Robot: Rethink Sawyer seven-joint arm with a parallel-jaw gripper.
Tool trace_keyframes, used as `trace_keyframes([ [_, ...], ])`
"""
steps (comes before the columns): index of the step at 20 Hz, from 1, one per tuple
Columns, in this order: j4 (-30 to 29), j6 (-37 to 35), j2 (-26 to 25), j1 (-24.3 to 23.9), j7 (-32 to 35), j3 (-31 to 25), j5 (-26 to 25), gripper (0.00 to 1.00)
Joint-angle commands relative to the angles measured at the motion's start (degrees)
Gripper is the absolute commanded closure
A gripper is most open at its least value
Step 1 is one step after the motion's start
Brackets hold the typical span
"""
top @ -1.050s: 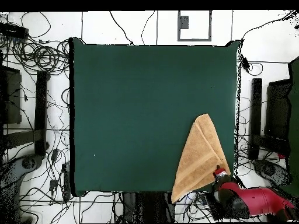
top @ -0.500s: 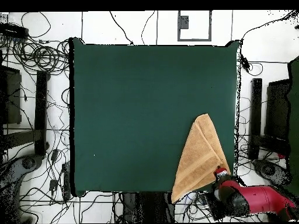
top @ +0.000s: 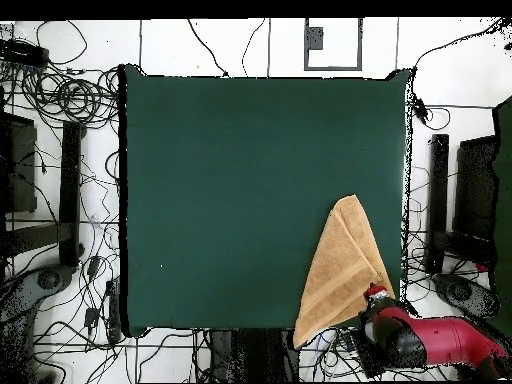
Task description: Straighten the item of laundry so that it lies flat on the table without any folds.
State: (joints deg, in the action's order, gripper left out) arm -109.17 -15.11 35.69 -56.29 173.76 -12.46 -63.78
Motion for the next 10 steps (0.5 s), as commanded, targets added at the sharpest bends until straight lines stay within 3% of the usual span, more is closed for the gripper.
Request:
trace_keyframes([
  [1, -1.68, -3.64, -1.58, 2.14, -13.04, -7.81, 2.95, 0.0],
  [10, -3.18, 2.13, 0.49, 1.28, -7.05, -9.2, 4.3, 0.0],
])
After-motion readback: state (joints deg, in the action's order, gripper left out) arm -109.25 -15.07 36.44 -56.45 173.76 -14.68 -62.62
